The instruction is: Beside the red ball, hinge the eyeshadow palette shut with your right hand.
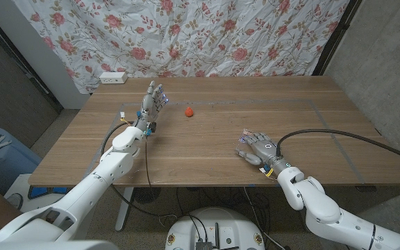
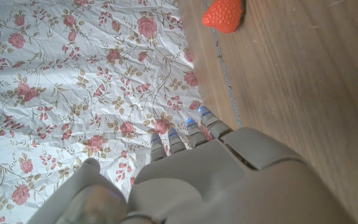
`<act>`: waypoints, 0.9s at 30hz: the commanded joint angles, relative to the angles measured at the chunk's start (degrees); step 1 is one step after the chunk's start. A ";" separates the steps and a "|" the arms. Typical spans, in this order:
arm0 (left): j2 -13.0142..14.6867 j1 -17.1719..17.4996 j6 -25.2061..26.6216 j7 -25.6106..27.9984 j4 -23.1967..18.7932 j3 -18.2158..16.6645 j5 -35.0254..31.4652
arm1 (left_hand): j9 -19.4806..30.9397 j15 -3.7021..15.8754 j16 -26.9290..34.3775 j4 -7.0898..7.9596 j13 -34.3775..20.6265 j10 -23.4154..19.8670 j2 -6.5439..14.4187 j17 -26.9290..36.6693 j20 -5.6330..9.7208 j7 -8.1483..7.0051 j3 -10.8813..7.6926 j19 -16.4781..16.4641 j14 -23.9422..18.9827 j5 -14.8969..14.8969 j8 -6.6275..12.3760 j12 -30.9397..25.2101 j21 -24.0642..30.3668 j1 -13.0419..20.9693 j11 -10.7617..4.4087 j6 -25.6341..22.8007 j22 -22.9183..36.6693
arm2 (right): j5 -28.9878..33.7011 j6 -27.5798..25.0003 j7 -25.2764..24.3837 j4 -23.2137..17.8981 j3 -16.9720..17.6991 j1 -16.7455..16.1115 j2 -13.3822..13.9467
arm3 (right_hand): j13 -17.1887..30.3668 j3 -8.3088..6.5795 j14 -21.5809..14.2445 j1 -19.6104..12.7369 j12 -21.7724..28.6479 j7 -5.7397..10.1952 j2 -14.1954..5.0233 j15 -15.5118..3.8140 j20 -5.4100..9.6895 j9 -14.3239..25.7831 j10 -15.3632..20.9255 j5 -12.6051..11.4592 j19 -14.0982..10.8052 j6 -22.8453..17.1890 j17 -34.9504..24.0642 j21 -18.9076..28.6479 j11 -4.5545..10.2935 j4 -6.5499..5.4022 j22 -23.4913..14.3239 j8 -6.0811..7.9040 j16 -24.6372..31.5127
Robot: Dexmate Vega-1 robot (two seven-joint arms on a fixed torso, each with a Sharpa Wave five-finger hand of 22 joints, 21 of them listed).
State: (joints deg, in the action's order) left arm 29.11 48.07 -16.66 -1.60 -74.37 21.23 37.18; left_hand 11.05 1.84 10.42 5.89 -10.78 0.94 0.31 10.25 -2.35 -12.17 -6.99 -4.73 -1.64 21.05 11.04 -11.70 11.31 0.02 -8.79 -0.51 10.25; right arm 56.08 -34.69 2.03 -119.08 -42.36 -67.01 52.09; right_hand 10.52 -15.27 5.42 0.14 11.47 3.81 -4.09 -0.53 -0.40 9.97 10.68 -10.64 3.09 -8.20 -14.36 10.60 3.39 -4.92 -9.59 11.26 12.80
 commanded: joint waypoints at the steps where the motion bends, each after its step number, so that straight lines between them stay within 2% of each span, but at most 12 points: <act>1: -0.01 -0.02 -0.01 0.00 0.03 0.00 -0.01 | 0.24 1.38 0.36 -0.10 -0.24 -0.07 0.56 0.30 -0.08 -0.41 -0.52 -0.42 -0.26 0.40 0.28 -0.31 0.24 0.28 -0.33 0.16 0.22 | 1.39 -0.17 1.39 0.69 -0.85 0.11 -0.06 | 0.13 -0.08 -0.02 -0.11 0.16 -0.02 -1.07 -0.35 0.45 0.22 1.86 -0.35 0.47 -0.79 -0.14 -0.10 0.43 -0.46 -0.20 0.45 0.44; 14: 0.01 -0.01 0.01 -0.01 0.00 -0.01 0.01 | 0.25 1.34 0.34 -0.11 -0.24 -0.03 0.55 0.30 -0.17 -0.40 -0.52 -0.36 -0.21 0.40 0.30 -0.29 0.22 0.27 -0.39 0.11 0.22 | -0.22 1.14 -2.99 0.51 0.78 -0.50 -0.73 | 0.13 0.09 -0.01 -0.15 -0.36 0.31 -1.00 -0.41 0.55 0.23 1.03 -0.39 0.45 -0.32 -0.08 0.06 0.89 -0.86 -0.19 0.05 0.47; 27: 0.01 -0.01 -0.01 -0.01 0.01 -0.01 0.01 | 0.24 1.34 0.34 -0.11 -0.24 -0.03 0.54 0.30 -0.06 -0.40 -0.52 -0.41 -0.20 0.40 0.29 -0.29 0.24 0.27 -0.33 0.12 0.22 | -1.70 2.21 -6.98 -1.39 2.60 -1.63 -0.51 | 0.13 -0.04 -0.43 -0.59 -0.42 0.27 -1.01 -0.65 0.64 0.24 1.05 -0.47 -0.45 -0.41 0.13 0.43 0.94 -0.80 -0.17 -0.01 0.53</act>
State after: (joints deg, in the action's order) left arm 29.12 48.06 -16.67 -1.60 -74.36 21.23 37.18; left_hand 11.05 1.84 10.42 5.89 -10.78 0.94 0.31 10.25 -2.35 -12.17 -6.99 -4.73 -1.64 21.05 11.04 -11.70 11.31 0.02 -8.79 -0.51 10.26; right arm 55.22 -33.18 -1.54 -118.99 -41.24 -67.85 51.54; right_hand 10.80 -15.04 5.10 0.14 11.40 4.22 -4.09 -0.84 0.22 10.13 12.06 -10.64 3.07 -8.61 -14.09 10.63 4.40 -5.63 -9.60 11.49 12.80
